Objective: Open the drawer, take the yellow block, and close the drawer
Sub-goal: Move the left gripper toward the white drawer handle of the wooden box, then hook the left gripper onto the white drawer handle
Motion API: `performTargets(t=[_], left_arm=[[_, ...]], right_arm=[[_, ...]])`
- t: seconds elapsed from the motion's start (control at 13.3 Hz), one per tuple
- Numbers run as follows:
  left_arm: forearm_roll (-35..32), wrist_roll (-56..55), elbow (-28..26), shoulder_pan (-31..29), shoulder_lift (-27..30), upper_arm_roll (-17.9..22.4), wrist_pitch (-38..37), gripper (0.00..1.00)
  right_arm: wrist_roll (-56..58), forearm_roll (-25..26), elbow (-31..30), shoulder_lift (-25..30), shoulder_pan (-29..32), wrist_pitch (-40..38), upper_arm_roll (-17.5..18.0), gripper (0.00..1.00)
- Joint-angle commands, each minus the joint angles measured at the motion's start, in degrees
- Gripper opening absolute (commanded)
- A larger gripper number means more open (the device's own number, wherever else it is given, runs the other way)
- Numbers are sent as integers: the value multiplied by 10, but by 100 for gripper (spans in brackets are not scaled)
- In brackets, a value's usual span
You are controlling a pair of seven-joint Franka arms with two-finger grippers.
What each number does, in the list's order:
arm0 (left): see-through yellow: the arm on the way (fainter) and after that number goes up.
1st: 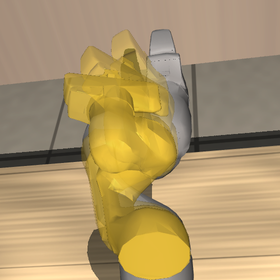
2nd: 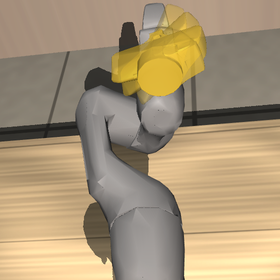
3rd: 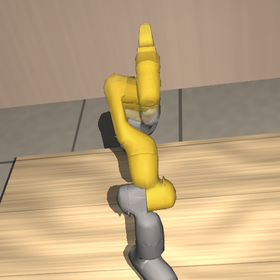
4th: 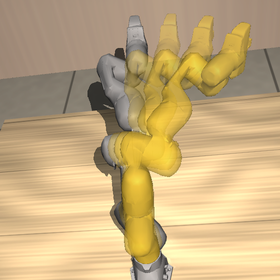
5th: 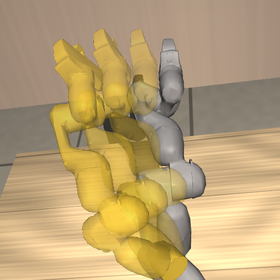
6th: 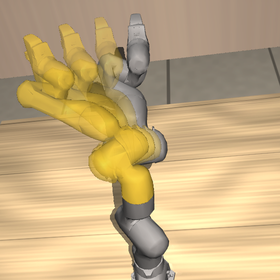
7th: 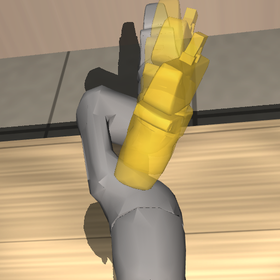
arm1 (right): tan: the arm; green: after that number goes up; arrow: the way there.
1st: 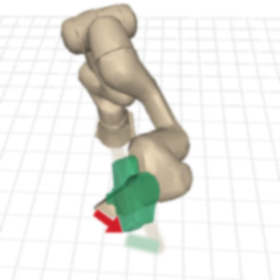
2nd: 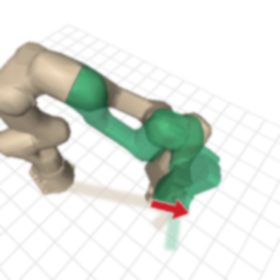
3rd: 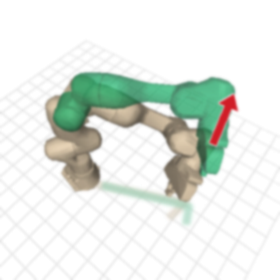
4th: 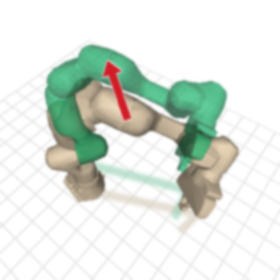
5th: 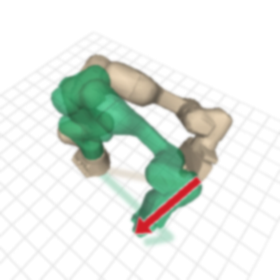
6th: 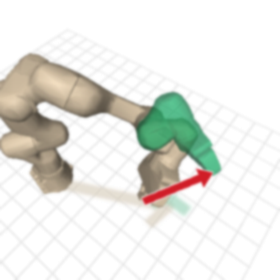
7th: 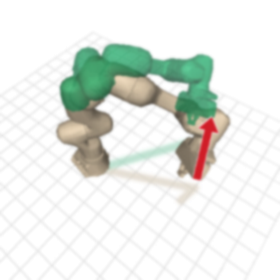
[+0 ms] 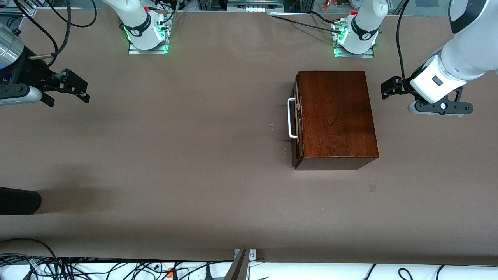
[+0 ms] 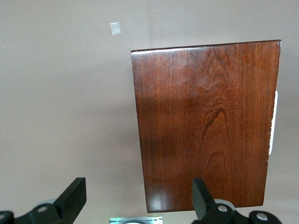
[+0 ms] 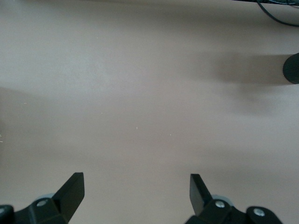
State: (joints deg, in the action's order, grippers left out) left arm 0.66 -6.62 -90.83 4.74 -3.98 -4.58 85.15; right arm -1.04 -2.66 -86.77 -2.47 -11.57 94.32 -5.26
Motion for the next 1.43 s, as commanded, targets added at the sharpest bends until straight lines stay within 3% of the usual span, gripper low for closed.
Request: performTargets(t=[0.0, 0.38, 0.53, 0.83, 1.13, 1.35], left_arm=[[-2, -3, 18, -3, -7, -2, -14, 100], [-1, -4, 19, 5, -7, -3, -16, 100], [45, -5, 21, 9, -13, -4, -26, 100], [75, -29, 23, 42, -56, -38, -2, 100], [59, -138, 24, 141, -108, -49, 98, 100], [-13, -208, 26, 211, -147, -49, 154, 100]], right_arm=[[1, 0, 7, -3, 0, 1, 2, 100], [1, 0, 7, -3, -2, 1, 2, 100], [1, 0, 7, -3, -2, 1, 2, 100], [1, 1, 7, -3, -2, 1, 2, 100], [1, 0, 6, -3, -1, -5, 2, 100], [1, 0, 6, -3, -1, -5, 2, 100]])
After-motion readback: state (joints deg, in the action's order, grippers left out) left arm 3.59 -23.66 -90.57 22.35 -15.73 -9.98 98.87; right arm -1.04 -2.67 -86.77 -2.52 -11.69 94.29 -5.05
